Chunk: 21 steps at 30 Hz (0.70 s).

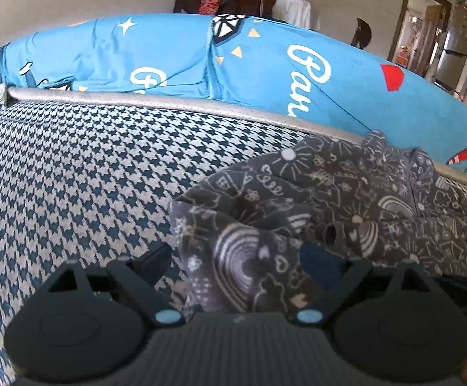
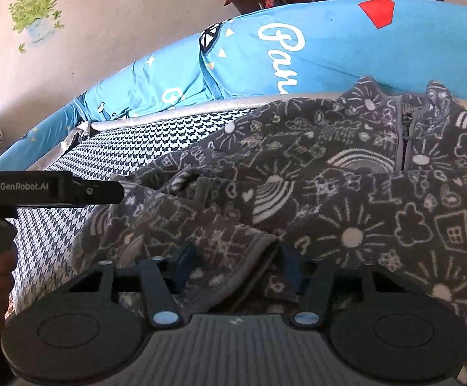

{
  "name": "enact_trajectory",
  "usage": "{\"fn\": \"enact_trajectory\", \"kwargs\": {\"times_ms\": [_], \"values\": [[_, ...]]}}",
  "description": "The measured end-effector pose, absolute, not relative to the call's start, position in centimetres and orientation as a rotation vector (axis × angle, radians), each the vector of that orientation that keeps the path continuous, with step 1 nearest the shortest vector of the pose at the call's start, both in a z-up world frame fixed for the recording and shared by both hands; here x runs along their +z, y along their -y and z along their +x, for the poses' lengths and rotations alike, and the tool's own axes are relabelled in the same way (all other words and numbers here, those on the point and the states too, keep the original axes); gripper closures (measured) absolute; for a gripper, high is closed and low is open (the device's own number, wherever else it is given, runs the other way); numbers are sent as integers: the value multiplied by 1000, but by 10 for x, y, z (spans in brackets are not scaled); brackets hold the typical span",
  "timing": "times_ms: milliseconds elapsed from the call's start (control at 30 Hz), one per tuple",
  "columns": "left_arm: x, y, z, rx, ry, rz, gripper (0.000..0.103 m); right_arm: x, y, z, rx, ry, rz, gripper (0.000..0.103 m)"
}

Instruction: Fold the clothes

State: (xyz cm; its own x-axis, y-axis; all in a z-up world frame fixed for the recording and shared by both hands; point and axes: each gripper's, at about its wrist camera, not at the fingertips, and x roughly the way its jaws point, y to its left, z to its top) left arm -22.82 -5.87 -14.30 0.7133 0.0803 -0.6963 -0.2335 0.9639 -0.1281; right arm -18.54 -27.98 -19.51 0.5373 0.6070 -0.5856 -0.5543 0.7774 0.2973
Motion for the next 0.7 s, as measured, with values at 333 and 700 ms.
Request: {"fn": "enact_trajectory", "kwargs": {"times_ms": [333, 700], "values": [[-141, 45, -229, 232, -739, -255, 12, -167, 291, -181, 659, -634, 154, 90], [-145, 62, -217, 211, -725, -287, 11, -115, 369, -164, 269, -442, 225, 90]]}}
